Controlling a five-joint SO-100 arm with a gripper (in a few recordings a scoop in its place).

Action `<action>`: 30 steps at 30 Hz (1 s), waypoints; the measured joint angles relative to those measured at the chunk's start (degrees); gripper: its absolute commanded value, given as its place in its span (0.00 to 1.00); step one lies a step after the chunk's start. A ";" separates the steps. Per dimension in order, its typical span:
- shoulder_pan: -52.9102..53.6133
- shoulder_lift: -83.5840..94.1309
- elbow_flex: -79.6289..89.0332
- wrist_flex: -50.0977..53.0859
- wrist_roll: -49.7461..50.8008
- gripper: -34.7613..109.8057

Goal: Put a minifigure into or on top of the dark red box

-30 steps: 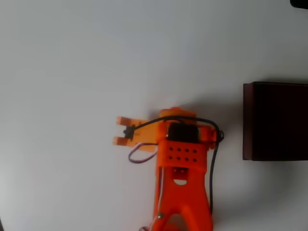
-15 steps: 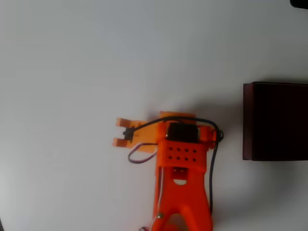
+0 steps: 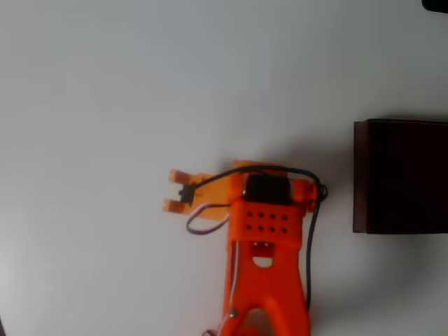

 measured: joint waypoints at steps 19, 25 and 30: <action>26.02 5.19 -28.65 19.78 1.67 0.24; 38.58 -11.87 -47.11 21.88 2.72 0.24; 41.92 -29.88 -62.67 22.15 3.08 0.27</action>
